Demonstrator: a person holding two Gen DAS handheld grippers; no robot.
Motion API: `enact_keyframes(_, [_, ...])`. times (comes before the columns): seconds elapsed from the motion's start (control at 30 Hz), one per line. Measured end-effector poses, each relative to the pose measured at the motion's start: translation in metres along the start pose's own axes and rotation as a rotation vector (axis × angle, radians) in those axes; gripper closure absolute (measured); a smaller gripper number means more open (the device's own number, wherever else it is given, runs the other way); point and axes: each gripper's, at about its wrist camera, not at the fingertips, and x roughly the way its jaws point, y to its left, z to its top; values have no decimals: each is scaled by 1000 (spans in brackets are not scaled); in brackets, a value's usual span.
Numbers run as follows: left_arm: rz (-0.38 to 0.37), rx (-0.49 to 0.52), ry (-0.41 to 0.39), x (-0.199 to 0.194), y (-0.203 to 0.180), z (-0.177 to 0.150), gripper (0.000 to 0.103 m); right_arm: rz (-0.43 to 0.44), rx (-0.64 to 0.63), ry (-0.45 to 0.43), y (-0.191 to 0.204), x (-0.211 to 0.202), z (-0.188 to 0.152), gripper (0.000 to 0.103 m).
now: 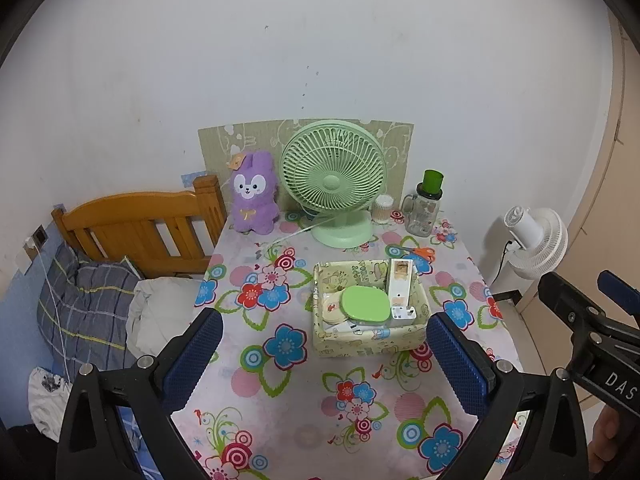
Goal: Organize rigid objects
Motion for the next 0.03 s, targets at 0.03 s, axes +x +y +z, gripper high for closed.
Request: enact_keyframes(0.03, [2,-1,5,2,1,0,0,-1,1,5,0,1,0,1])
